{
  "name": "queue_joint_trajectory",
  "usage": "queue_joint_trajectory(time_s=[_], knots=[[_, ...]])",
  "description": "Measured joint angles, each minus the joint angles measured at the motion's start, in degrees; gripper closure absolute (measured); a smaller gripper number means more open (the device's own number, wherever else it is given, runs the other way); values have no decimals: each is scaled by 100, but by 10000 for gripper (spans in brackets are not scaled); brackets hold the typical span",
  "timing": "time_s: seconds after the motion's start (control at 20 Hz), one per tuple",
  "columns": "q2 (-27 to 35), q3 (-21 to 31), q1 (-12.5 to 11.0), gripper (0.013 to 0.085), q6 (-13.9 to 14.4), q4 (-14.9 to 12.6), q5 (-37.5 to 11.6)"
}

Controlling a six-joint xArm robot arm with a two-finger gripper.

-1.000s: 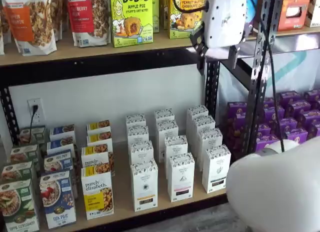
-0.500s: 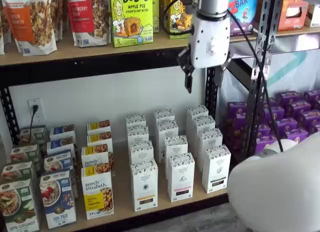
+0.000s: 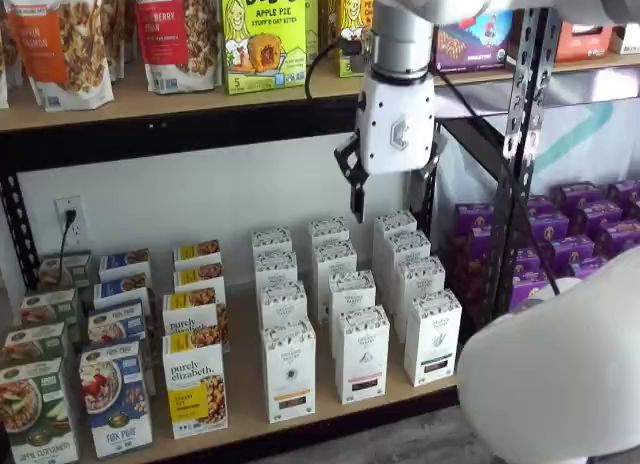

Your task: Pick up the white box with a yellow strip in the middle, on the bottom shelf, the fourth box from the left

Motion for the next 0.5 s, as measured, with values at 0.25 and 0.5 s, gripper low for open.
queue_joint_trajectory(time_s=[0.25,0.5], knots=[[166,258,-7,130,-111,300,-538],[408,436,211,130,137,154,-1042]])
